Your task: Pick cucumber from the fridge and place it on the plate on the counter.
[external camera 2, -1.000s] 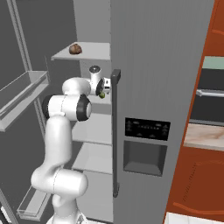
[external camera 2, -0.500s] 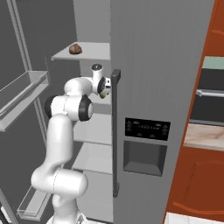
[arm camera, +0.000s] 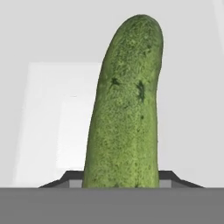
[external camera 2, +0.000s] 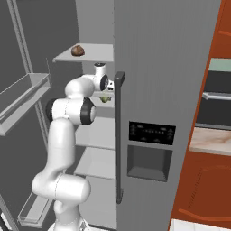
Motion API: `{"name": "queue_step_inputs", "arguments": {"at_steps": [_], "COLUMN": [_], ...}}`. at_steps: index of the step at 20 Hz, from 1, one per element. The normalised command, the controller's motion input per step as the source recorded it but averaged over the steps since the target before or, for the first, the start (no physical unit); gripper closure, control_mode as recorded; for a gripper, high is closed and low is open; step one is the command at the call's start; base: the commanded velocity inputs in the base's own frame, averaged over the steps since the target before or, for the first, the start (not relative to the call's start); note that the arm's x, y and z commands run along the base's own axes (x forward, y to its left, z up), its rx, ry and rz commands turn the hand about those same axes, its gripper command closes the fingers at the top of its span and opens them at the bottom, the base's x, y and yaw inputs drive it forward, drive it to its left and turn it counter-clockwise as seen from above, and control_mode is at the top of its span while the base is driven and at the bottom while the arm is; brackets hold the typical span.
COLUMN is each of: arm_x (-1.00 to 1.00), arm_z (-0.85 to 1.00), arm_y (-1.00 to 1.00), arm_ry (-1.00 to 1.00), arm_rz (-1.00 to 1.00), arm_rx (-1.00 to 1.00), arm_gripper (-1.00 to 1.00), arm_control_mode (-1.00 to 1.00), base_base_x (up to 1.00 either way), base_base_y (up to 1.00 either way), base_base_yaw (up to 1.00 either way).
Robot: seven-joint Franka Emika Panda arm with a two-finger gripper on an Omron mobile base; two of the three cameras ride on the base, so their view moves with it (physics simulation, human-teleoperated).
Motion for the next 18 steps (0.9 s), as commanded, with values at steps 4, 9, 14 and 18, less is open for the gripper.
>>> {"name": "queue_step_inputs", "arguments": {"at_steps": [4,9,14,18], "arm_x": [-0.71,-0.91,-1.0,-0.93], "arm_z": [-0.3,0.0,0.0,0.24], "arm_y": [0.05,0.04,0.0,0.0], "arm_ry": [-0.03,-0.27,-0.48,-0.65], "arm_rz": [-0.09,-0.04,-0.04,-0.03], "arm_rx": [0.06,0.1,0.07,0.01], "arm_gripper": [1.0,1.0,1.0,1.0], "arm_control_mode": [-1.0,-1.0,-1.0,-1.0], "base_base_x": [0.0,0.0,0.0,0.0], "base_base_y": [0.0,0.0,0.0,0.0], "base_base_yaw": [0.0,0.0,0.0,0.0]}}
